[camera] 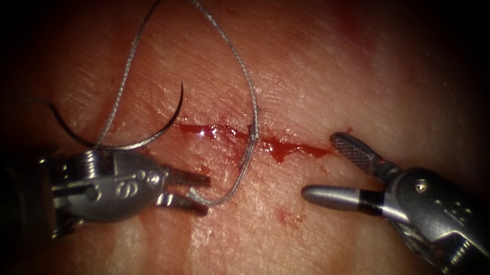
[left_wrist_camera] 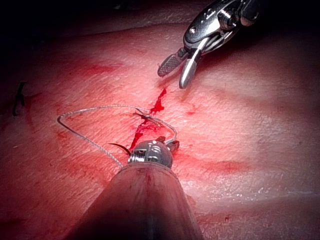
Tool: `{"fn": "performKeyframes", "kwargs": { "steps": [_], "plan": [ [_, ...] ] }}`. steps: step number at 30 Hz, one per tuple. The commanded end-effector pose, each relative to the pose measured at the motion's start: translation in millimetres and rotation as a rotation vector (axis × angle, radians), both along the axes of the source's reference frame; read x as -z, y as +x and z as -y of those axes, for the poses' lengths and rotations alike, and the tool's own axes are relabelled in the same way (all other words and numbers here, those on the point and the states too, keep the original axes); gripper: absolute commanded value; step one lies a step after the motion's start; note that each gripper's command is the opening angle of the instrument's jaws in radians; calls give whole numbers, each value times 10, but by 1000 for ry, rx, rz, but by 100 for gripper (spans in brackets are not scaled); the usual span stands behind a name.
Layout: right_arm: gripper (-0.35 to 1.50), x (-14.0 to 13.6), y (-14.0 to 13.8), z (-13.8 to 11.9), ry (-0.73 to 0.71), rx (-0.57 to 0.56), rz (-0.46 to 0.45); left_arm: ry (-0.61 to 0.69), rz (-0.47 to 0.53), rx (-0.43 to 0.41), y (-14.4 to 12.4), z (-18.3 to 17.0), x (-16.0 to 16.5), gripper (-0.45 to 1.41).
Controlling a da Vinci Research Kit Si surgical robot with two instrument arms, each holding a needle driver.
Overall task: Wound Closure
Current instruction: Grab the short suture tail with the left gripper.
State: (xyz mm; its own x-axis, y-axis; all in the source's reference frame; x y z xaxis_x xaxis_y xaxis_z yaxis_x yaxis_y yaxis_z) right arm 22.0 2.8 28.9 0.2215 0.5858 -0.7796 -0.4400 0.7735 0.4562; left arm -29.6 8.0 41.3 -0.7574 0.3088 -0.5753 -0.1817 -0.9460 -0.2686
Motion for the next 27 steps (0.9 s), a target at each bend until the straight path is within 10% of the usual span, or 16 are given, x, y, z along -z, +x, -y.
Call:
{"fn": "performKeyframes", "kwargs": {
  "steps": [1, 7, 22, 25, 27],
  "plan": [
    [143, -3, 7, -6, -5, -1, -4, -4, 6, 5, -4, -5, -5, -8],
    [143, -1, 8, -4, -5, 1, -5, -15, 15, -16, -5, 1, -8, -43],
    [143, 0, 8, -2, -5, 3, -6, -37, 33, -66, -4, 2, -8, -45],
    [143, 0, 8, -1, -5, 3, -6, -35, 35, -66, -4, 2, -7, 59],
    [143, 0, 8, -1, -5, 3, -6, -36, 36, -71, -4, 0, -5, 84]
  ]
}}
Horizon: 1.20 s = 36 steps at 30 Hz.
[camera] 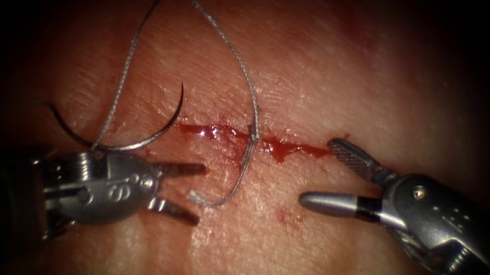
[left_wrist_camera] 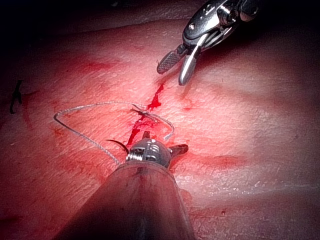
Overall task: Wound Closure
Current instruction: Grab the short suture tail with the left gripper, then use the right gripper to cut the short suture tail.
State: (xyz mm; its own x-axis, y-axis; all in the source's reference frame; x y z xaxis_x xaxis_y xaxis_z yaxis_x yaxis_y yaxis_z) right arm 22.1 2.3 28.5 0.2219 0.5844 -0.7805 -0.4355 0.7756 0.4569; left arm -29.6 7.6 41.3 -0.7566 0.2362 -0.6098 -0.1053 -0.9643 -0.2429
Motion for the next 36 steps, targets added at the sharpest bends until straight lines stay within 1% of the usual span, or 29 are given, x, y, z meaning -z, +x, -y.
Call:
{"fn": "performKeyframes", "kwargs": {
  "steps": [1, 4, 9, 13, 16, 19, 21, 22, 23, 24, 25, 31, 33, 36],
  "plan": [
    [143, -3, 7, -7, -5, -1, -3, -5, 7, 4, -4, -5, -3, 84],
    [143, -3, 7, -7, -5, -2, -3, -5, 6, 8, -4, -5, 2, 82],
    [143, -3, 7, -7, -5, 1, -5, -7, 8, 19, -8, -3, 7, 66],
    [143, -3, 7, -6, -5, 1, -5, -10, 13, 27, -10, -2, 8, 39],
    [143, -3, 8, -6, -5, 0, -5, -15, 14, 34, -14, -4, 5, 29],
    [143, -3, 9, -5, -5, 0, -5, -17, 13, 34, -14, -5, 1, 25],
    [143, -2, 10, -5, -5, 1, -5, -18, 13, 34, -14, -6, -3, 19],
    [143, -2, 10, -4, -5, 1, -5, -17, 16, 32, -13, -6, -4, 10],
    [143, -2, 10, -4, -5, 1, -5, -17, 16, 32, -12, -6, -4, -5],
    [143, -2, 10, -4, -5, 1, -5, -14, 20, 29, -12, -5, -4, -28],
    [143, -2, 10, -4, -5, 1, -6, -11, 24, 26, -11, -4, -4, -45],
    [143, 0, 12, -2, -5, 4, -8, -47, 44, -34, -6, -3, 4, -45],
    [143, 1, 13, -1, -12, 20, -11, -54, 55, -40, -3, -4, 6, -45],
    [143, 4, 19, 2, -63, 112, 16, -69, 65, -33, -2, -10, 12, -45]
  ]
}}
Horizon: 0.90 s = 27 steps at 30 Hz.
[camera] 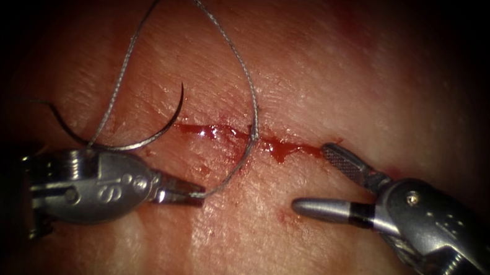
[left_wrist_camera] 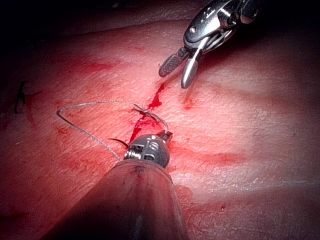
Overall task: Wound Closure
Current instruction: Use the right gripper to cut the short suture tail.
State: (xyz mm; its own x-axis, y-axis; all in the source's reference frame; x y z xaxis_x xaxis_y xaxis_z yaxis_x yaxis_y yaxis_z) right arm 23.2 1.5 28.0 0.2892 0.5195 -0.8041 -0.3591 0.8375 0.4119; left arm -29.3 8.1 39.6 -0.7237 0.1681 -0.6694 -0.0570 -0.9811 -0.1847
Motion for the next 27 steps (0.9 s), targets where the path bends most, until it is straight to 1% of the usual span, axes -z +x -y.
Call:
{"fn": "performKeyframes", "kwargs": {
  "steps": [1, 6, 10, 11, 12, 17, 24, 27],
  "plan": [
    [143, 0, 11, -5, -34, 35, 7, -10, 5, 4, -5, -6, -4, -45],
    [143, 7, 36, -3, -137, 116, 7, -18, 13, 12, -4, -17, 3, -45],
    [145, 8, 57, -5, -218, 154, 47, -21, 15, 8, -6, -24, 6, -45],
    [145, 6, 66, -8, -258, 158, 61, -24, 15, 5, -7, -26, 7, -45],
    [145, 6, 66, -8, -258, 158, 61, -24, 15, 5, -7, -26, 7, -45],
    [146, 1, 73, -18, -338, 143, 122, -22, 15, 4, -6, -29, 7, -45],
    [146, -2, 86, -19, -375, 156, 131, -21, 14, 7, -8, -34, 3, -45],
    [146, -14, 95, -17, -379, 179, 127, -19, 14, 8, -11, -36, 4, -45]
  ]
}}
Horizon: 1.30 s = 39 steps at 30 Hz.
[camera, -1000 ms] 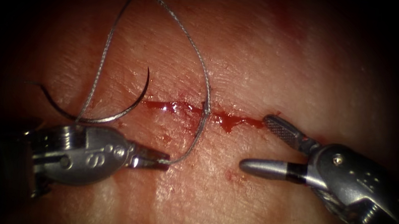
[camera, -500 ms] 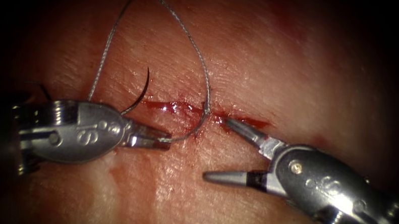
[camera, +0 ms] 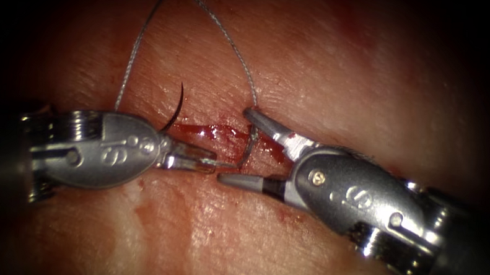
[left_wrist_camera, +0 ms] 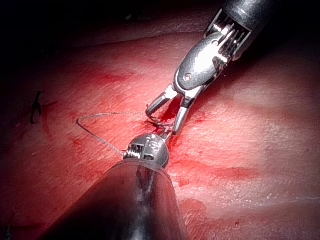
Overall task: Wound Closure
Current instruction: Use the right gripper to cut the short suture tail.
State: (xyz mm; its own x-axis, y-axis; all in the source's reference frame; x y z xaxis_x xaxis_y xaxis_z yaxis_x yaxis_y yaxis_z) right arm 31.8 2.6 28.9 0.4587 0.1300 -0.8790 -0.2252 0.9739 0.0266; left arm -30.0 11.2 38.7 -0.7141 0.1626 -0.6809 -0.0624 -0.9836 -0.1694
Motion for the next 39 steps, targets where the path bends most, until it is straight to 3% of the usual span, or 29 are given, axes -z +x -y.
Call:
{"fn": "performKeyframes", "kwargs": {
  "steps": [1, 12, 22, 39],
  "plan": [
    [146, -8, 10, -4, 0, 12, 0, -2, 1, 1, -4, -6, -5, -45],
    [146, -14, 17, -12, -13, 1, -14, 0, 2, 6, -8, -11, -5, -45],
    [146, -37, 35, -11, -26, 14, -11, -11, 18, 21, -8, -17, -3, -45],
    [145, -32, 43, -9, -25, 14, -15, -7, 27, 24, 0, -25, -1, -45]
  ]
}}
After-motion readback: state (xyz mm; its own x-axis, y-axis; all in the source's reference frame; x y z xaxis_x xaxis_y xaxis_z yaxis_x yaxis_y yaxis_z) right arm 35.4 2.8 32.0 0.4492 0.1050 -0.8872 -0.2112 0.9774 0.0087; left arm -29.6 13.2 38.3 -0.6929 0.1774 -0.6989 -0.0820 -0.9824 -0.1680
